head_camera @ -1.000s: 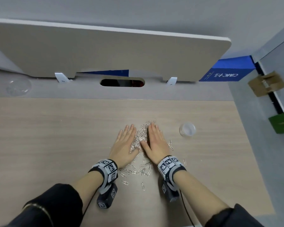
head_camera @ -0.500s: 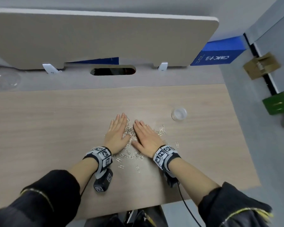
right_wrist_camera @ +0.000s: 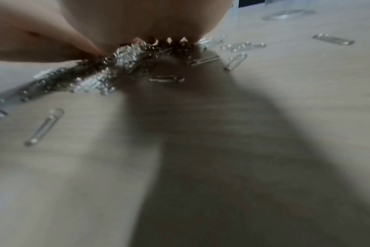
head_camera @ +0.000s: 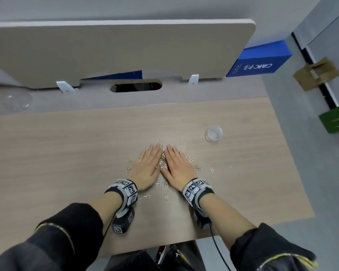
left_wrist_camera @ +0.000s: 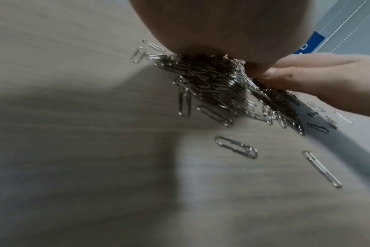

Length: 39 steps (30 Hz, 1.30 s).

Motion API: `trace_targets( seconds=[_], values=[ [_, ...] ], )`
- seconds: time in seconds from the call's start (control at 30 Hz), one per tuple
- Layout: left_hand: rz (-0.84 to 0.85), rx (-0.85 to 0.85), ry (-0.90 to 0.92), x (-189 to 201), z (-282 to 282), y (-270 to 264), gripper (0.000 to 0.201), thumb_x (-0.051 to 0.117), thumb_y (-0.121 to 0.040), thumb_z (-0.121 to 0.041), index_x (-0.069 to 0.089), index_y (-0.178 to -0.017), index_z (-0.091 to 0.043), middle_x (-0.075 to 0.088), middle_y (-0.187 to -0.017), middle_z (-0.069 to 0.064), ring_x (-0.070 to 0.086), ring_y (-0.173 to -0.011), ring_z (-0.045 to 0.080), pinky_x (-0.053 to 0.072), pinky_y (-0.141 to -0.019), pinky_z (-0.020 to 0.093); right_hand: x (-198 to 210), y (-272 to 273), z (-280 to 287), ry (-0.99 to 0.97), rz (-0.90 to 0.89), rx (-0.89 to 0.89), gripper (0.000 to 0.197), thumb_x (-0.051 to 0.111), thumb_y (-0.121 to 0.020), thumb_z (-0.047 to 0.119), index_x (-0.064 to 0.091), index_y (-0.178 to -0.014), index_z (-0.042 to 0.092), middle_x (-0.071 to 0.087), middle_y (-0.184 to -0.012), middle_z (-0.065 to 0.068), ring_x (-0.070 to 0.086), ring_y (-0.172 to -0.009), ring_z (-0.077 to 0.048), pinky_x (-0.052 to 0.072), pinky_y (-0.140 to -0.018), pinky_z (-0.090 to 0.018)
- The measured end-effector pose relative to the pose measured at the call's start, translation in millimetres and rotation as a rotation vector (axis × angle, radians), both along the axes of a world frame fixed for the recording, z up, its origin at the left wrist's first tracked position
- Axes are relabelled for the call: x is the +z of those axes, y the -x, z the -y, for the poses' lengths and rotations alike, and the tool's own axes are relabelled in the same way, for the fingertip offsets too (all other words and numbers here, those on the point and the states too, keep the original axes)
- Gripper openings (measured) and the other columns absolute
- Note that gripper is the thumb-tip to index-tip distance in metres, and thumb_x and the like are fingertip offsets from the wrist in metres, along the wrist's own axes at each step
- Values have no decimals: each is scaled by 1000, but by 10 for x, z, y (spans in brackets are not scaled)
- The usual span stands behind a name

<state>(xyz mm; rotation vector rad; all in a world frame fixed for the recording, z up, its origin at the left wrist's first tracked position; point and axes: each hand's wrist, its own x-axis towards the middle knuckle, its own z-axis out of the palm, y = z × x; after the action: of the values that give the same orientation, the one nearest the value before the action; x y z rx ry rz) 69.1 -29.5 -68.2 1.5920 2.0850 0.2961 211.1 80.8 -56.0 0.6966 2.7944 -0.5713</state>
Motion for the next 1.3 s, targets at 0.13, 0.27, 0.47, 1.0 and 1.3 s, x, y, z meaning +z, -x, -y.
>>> trace_targets(
  seconds=[0.13,0.27,0.47,1.0,1.3],
  values=[
    [80,209,-44,84,223,99,58,26,-96,-39,13,-150,-22,0,-159,-2,-6,-147,18,1,-120,39,130,-238,-99,-7,-70,-185,67,36,-97,41,11,-152,11,5,-161,-6,3,-149,-23,8,-122,-42],
    [-84,524,-138,237,391,141,42,47,-88,-23,50,-129,-12,43,-140,14,39,-127,34,34,-105,44,208,-515,-289,-91,-137,-599,52,53,-84,22,47,-133,5,42,-142,-19,40,-131,-37,39,-105,-44],
    [144,843,24,283,247,35,33,50,-82,-21,54,-113,-7,47,-115,15,51,-105,35,42,-95,41,277,-431,-319,221,-106,-1242,23,54,-80,14,60,-100,5,52,-117,-21,52,-108,-40,43,-93,-39],
    [344,981,261,512,660,89,26,48,-84,-18,62,-85,3,65,-89,23,61,-84,36,47,-76,37,338,-850,-331,469,-9,-1334,31,51,-80,16,66,-101,-1,67,-101,-23,64,-98,-42,50,-84,-37],
    [804,934,121,483,324,-350,20,54,-82,-10,56,-63,-16,52,-58,5,47,-54,20,41,-57,28,99,-314,40,865,-149,-1133,18,53,-79,1,63,-74,14,68,-77,-13,68,-71,-28,60,-72,-42]
  ],
)
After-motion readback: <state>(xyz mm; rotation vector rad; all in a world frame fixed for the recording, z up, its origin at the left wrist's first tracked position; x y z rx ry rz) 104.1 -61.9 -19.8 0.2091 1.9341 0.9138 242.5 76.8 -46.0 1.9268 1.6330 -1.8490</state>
